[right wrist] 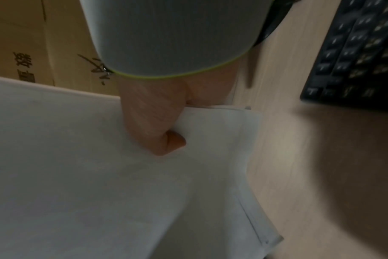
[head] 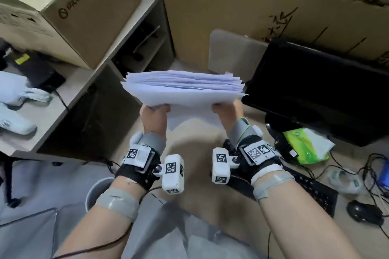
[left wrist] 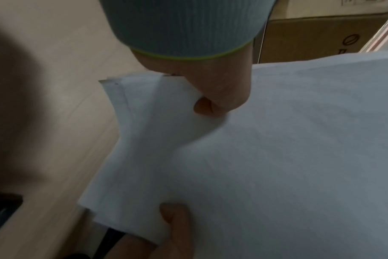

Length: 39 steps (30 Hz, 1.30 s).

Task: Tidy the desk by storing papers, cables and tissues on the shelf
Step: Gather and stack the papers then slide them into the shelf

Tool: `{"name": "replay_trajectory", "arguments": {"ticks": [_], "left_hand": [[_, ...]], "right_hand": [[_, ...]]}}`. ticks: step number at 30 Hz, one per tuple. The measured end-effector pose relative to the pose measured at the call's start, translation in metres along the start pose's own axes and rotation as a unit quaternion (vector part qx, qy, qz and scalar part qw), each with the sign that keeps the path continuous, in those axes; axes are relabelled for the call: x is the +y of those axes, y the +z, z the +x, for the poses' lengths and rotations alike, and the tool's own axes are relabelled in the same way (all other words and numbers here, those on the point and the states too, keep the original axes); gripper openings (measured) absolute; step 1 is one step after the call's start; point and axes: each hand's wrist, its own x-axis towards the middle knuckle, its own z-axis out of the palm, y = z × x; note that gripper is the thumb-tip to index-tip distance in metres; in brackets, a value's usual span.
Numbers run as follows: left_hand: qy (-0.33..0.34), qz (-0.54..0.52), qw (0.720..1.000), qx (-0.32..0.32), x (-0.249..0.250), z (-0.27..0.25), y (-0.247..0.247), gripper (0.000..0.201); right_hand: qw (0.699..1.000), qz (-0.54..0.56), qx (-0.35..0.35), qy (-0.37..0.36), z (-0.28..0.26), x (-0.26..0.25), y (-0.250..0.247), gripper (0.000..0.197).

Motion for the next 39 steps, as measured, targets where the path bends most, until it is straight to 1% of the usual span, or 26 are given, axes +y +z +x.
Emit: {"name": "replay_trajectory", "arguments": {"ticks": [2, 5, 7, 8, 9, 10, 11, 12, 13, 14, 16, 17, 18, 20, 21, 23, 24, 26, 27, 28, 29, 31, 34, 35, 37, 39], "left_hand": [[0.021, 0.057, 0.998, -0.033, -0.003, 0.023, -0.011, 0.009], [-0.03, 0.151, 0.981, -0.121, -0.03, 0.055, -0.031, 0.033], [-0.063, 0.144, 0.977, -0.142, -0.041, 0.062, -0.035, 0.042], [-0.092, 0.126, 0.977, -0.148, -0.041, 0.071, -0.035, 0.041], [-0.123, 0.108, 0.974, -0.154, -0.045, 0.081, -0.035, 0.034], [-0.126, 0.099, 0.974, -0.157, -0.043, 0.084, -0.034, 0.022], [-0.097, 0.114, 0.977, -0.149, -0.04, 0.084, -0.032, 0.019], [-0.087, 0.109, 0.98, -0.144, -0.038, 0.087, -0.031, 0.02], [-0.079, 0.122, 0.977, -0.154, -0.039, 0.088, -0.03, 0.023], [-0.069, 0.137, 0.975, -0.159, -0.039, 0.089, -0.029, 0.026], [-0.059, 0.119, 0.982, -0.132, -0.04, 0.095, -0.026, 0.033], [-0.063, 0.102, 0.985, -0.125, -0.037, 0.095, -0.026, 0.036], [-0.049, 0.111, 0.986, -0.117, -0.036, 0.096, -0.027, 0.037], [-0.045, 0.161, 0.978, -0.126, -0.035, 0.093, -0.029, 0.032], [-0.049, 0.186, 0.971, -0.144, -0.036, 0.091, -0.031, 0.029], [-0.083, 0.254, 0.949, -0.167, -0.046, 0.092, -0.032, 0.021], [-0.096, 0.28, 0.939, -0.173, -0.047, 0.094, -0.031, 0.017], [-0.105, 0.267, 0.942, -0.174, -0.045, 0.1, -0.026, 0.016], [-0.109, 0.257, 0.944, -0.174, -0.043, 0.101, -0.024, 0.011], [-0.113, 0.244, 0.947, -0.174, -0.038, 0.1, -0.023, 0.014], [-0.124, 0.22, 0.953, -0.17, -0.038, 0.102, -0.022, 0.024], [-0.155, 0.167, 0.959, -0.167, -0.032, 0.098, -0.021, 0.039], [-0.249, 0.153, 0.933, -0.211, -0.036, 0.088, -0.023, 0.045], [-0.273, 0.154, 0.923, -0.222, -0.042, 0.086, -0.024, 0.051], [-0.289, 0.161, 0.914, -0.237, -0.061, 0.078, -0.025, 0.061], [-0.281, 0.171, 0.915, -0.235, -0.063, 0.063, -0.02, 0.055]], "right_hand": [[1.0, -0.009, -0.006, 0.011, 0.013, 0.004, 0.022, 0.017], [0.996, -0.021, -0.027, 0.085, 0.023, 0.025, 0.046, 0.014], [0.995, -0.031, -0.012, 0.09, 0.03, 0.039, 0.053, 0.022], [0.995, -0.035, 0.003, 0.093, 0.037, 0.039, 0.059, 0.023], [0.993, -0.047, 0.004, 0.107, 0.041, 0.036, 0.063, 0.024], [0.99, -0.045, -0.011, 0.133, 0.045, 0.035, 0.065, 0.025], [0.986, -0.036, -0.023, 0.16, 0.046, 0.028, 0.065, 0.027], [0.985, -0.031, -0.027, 0.167, 0.045, 0.022, 0.067, 0.027], [0.98, -0.037, -0.027, 0.193, 0.046, 0.023, 0.07, 0.019], [0.98, -0.02, -0.023, 0.197, 0.047, 0.023, 0.072, 0.008], [0.989, -0.04, -0.007, 0.145, 0.056, 0.025, 0.077, 0.03], [0.99, -0.031, -0.002, 0.136, 0.059, 0.029, 0.078, 0.035], [0.991, -0.028, -0.003, 0.131, 0.058, 0.027, 0.078, 0.035], [0.99, -0.021, 0.009, 0.141, 0.053, 0.025, 0.076, 0.024], [0.989, -0.036, -0.008, 0.146, 0.049, 0.027, 0.076, 0.023], [0.983, -0.09, -0.085, 0.139, 0.047, 0.035, 0.079, 0.025], [0.98, -0.091, -0.106, 0.144, 0.046, 0.034, 0.077, 0.022], [0.983, -0.055, -0.092, 0.153, 0.043, 0.033, 0.068, 0.019], [0.984, -0.04, -0.076, 0.156, 0.04, 0.032, 0.063, 0.023], [0.984, -0.027, -0.076, 0.157, 0.037, 0.034, 0.059, 0.027], [0.984, -0.02, -0.08, 0.157, 0.035, 0.037, 0.057, 0.03], [0.983, 0.001, -0.077, 0.167, 0.03, 0.04, 0.052, 0.027], [0.98, 0.017, -0.087, 0.176, 0.021, 0.042, 0.04, 0.02], [0.98, 0.029, -0.093, 0.175, 0.018, 0.043, 0.036, 0.019], [0.977, 0.051, -0.1, 0.183, 0.01, 0.045, 0.027, 0.021], [0.975, 0.054, -0.104, 0.19, 0.01, 0.048, 0.019, 0.027]]}}
